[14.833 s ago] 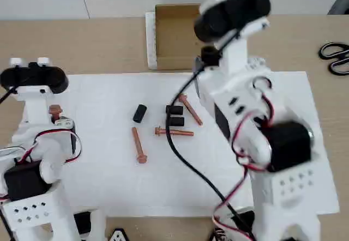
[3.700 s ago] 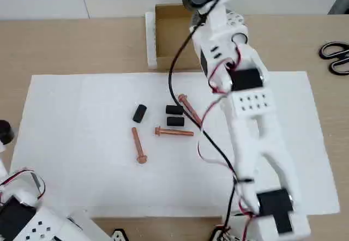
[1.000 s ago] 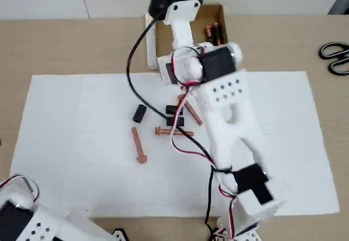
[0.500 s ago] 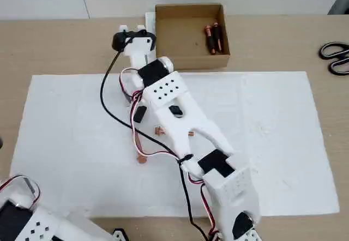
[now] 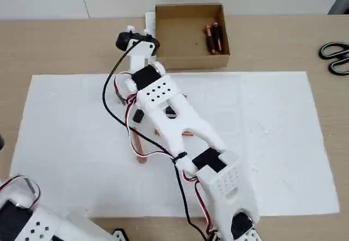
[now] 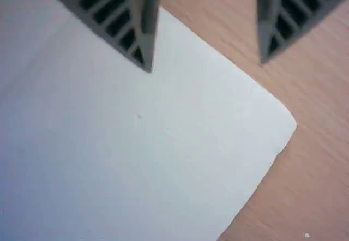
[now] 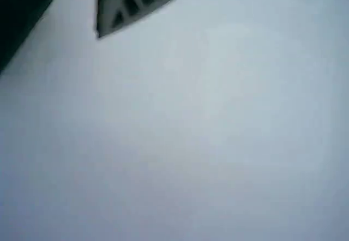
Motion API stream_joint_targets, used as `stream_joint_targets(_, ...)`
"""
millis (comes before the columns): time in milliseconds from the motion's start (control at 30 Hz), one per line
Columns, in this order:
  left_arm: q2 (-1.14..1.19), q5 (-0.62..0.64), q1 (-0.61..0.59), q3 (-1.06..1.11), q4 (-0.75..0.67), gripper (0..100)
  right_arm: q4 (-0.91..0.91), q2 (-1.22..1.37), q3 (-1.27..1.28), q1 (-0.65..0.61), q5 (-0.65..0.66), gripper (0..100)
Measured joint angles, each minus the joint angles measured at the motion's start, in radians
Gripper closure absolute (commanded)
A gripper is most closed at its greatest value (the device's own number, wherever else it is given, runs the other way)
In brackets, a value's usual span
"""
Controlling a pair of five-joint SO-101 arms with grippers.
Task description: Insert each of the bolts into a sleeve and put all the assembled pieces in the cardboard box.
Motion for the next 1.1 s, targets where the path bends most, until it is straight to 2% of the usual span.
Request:
stream_joint_targets(200, 0.000, 0.000, 0.000, 0.000, 0.000, 88, -0.002, 0.005, 0.000, -0.052, -0.006, 68.4)
stream_joint_targets(567, 0.000, 0.000, 0.000, 0.000, 0.000, 88, -0.003, 0.012, 0.006, -0.055, -0.006, 68.5)
stream_joint_targets(733, 0.000, 0.000, 0.000, 0.000, 0.000, 88, -0.049, 0.091, 0.006, -0.055, -0.087, 68.5)
stream_joint_targets(1100, 0.000, 0.000, 0.000, 0.003, 0.000, 88, -0.104, 0.123, 0.006, -0.055, -0.103, 68.6)
